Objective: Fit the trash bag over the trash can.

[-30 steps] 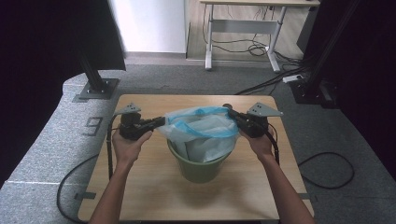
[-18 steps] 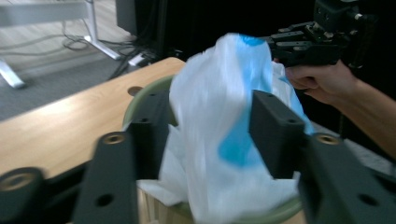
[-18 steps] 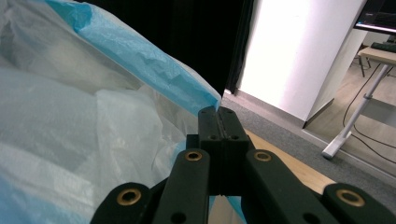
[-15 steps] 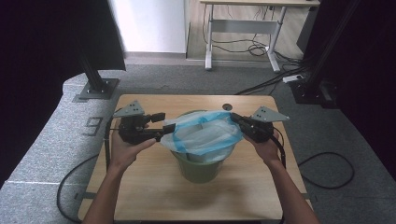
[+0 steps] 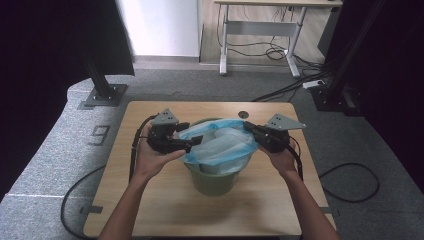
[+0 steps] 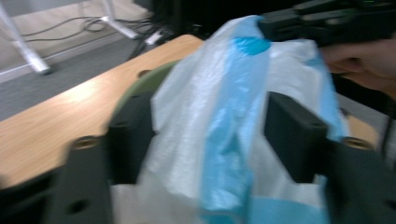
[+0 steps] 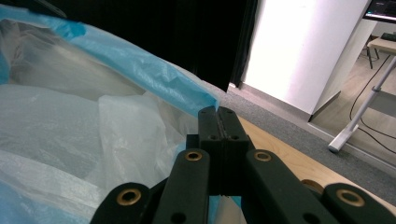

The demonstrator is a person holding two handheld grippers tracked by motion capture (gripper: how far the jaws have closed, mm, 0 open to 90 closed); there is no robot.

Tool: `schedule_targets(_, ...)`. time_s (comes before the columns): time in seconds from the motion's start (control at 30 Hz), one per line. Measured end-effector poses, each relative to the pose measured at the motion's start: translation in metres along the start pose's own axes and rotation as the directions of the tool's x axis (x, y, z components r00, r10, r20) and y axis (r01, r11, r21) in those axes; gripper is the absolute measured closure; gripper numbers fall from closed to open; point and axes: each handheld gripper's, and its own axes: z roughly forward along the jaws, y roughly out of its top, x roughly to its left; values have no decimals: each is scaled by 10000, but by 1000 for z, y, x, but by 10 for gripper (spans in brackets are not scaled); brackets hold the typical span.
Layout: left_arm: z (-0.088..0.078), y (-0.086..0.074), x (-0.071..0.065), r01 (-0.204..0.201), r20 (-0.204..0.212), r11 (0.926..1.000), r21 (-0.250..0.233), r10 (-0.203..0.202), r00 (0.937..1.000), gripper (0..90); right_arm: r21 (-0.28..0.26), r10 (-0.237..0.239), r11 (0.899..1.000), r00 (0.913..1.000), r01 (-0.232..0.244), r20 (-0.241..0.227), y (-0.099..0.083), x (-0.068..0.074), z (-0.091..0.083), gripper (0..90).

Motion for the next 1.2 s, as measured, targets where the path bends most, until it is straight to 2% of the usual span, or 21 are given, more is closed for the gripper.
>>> schedule_targets(0.1,4,2,4,180,-42,9998,7,-180,9998,548,-70,-30,10000,10000,30,-9,0,1,0,886)
schedule_targets(0.27,8,3,14,638,300,9980,38,-638,9975,700,-140,-67,9999,10000,66,-21,0,2,0,886)
schedule_targets(0.4,10,3,20,992,419,9950,-125,-986,9942,811,-229,-38,9997,10000,39,27,0,1,-1,879)
schedule_targets(0.5,12,4,25,1290,353,9909,-374,-1277,9912,847,-357,15,9994,9996,-5,299,1,2,-3,763)
schedule_targets(0.63,15,4,29,1415,332,9889,-455,-1401,9896,871,-680,127,9976,9978,-83,645,7,4,-14,636)
schedule_targets(0.7,17,4,29,1391,315,9895,-401,-1379,9899,875,-893,318,9957,9971,-256,684,11,3,-25,596)
schedule_targets(0.8,19,3,27,1335,332,9903,-399,-1322,9907,877,-1047,550,9933,9973,-497,489,16,5,-38,559)
schedule_targets(0.87,19,4,25,1328,340,9903,-407,-1314,9907,878,-935,543,9943,9979,-508,350,17,9,-43,531)
schedule_targets(1.03,19,4,23,1352,294,9901,-382,-1341,9905,878,-243,607,9979,9982,-607,6,12,21,-48,460)
schedule_targets(1.2,19,6,24,1341,227,9902,-389,-1333,9908,880,41,757,9971,9970,-756,-146,0,22,-47,433)
